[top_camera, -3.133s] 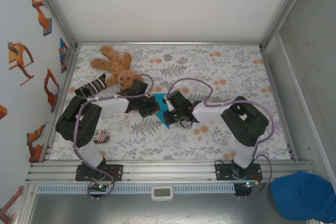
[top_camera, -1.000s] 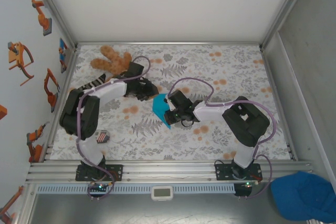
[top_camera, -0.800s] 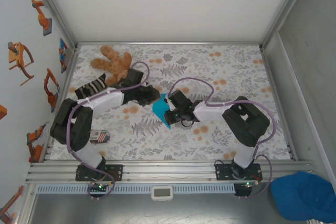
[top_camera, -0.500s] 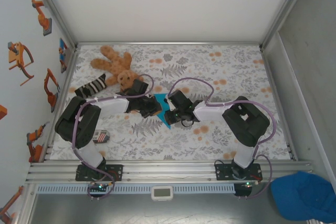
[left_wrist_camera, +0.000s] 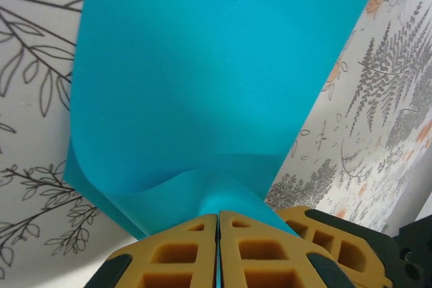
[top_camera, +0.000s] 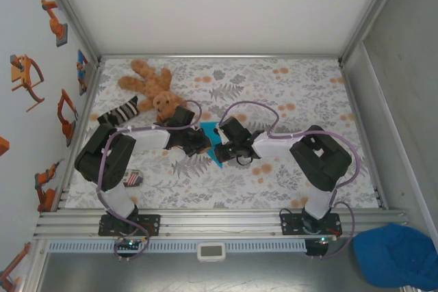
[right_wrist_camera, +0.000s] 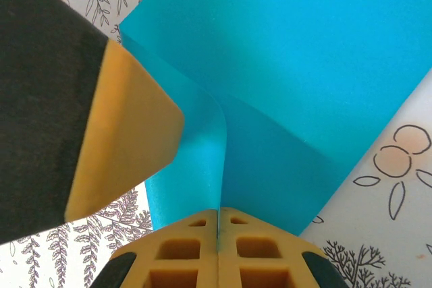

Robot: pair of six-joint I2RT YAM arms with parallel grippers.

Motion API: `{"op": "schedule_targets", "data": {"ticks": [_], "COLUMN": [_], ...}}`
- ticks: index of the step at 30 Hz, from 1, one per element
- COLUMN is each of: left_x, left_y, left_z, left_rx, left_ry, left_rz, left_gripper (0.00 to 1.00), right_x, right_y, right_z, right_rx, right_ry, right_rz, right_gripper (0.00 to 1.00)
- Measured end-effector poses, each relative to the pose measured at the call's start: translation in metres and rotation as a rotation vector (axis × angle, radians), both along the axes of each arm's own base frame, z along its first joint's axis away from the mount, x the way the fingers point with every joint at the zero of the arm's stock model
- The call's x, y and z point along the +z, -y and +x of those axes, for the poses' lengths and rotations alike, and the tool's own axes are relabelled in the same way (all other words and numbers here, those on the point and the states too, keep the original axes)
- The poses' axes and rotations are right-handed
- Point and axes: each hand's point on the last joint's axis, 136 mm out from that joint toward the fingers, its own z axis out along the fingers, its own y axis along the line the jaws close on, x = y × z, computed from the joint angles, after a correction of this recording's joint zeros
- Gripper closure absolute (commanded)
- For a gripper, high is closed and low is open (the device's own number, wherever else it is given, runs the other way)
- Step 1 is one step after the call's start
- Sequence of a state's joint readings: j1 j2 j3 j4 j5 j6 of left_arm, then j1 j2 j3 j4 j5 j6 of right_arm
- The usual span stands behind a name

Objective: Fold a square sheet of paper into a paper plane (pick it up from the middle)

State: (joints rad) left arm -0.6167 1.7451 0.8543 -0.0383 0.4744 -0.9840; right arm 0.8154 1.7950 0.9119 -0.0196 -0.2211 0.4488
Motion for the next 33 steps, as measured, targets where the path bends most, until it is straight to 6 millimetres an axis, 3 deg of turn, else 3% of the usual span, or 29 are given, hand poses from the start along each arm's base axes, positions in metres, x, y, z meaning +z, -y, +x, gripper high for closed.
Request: {"op": "schedule_targets", "data": {"ticks": [24,29,33], "left_x": [-0.013,-0.013,-0.013], "left_y": [-0.006,-0.005,-0.004], "left_z": [-0.004,-0.003,-0.002], "left_rx": [-0.005,-0.012,-0.014], "left_ry": [-0.023,-0.020,-0.023], "left_rz": [0.040,0.042,0.055], "left_gripper": [0.92,0.93,0.93], "right_x": [0.000,0.006,0.034], "right_y": [0.000,0.005,0.020], "right_z": [0.000,0.003,0.018], "right_rx": [-0.009,-0.052,-0.143], "right_ry": [-0.005,-0.023,0.004], "right_rz": [0.002,0.011,0.039], "right_gripper": [1.00,0.84,0.69]}}
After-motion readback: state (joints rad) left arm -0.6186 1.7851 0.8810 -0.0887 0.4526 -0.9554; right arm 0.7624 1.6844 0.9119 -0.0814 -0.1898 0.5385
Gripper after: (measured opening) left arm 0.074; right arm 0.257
